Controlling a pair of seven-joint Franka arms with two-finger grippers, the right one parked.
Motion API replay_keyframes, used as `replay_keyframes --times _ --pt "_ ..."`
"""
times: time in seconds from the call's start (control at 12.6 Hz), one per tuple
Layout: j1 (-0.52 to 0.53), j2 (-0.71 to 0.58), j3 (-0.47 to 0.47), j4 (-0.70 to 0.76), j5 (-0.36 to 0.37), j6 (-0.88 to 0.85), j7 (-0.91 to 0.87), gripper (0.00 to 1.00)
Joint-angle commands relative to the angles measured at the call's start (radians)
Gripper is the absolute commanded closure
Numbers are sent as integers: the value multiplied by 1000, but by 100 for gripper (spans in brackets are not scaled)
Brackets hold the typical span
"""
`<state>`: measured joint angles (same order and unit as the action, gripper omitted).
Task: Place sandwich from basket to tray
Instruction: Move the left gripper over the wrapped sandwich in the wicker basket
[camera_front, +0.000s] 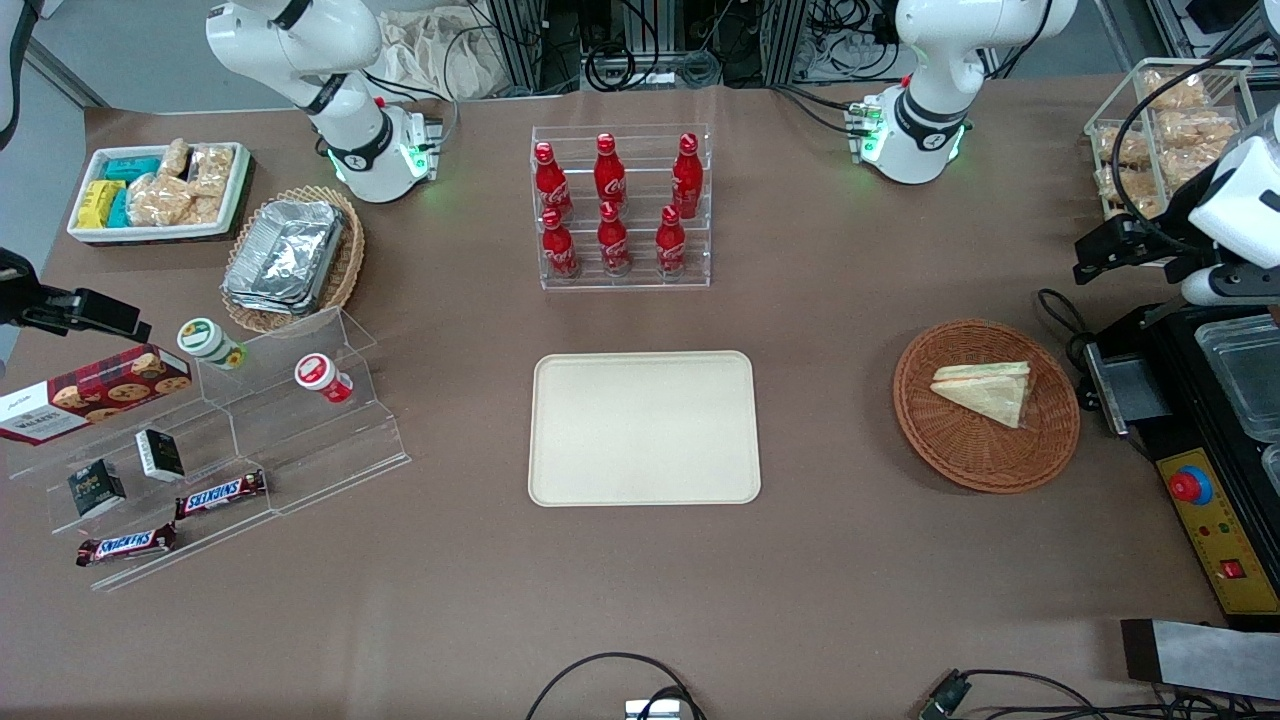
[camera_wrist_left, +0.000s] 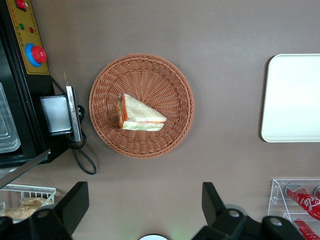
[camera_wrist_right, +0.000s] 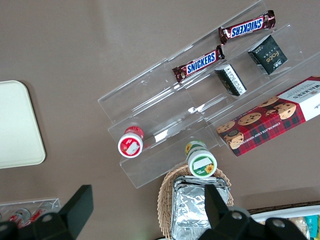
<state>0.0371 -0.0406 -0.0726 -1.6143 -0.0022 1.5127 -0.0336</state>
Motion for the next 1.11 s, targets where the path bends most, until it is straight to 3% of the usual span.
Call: replay_keyframes --times 0.0,0.48,0.79,1.03 --pt "-5 18 5 40 -9 -19 3 0" --pt "3 48 10 13 -1 -10 -95 0" --pt "56 9 33 -200 -19 151 -124 0" --pt "70 -60 36 -414 -35 358 -286 0"
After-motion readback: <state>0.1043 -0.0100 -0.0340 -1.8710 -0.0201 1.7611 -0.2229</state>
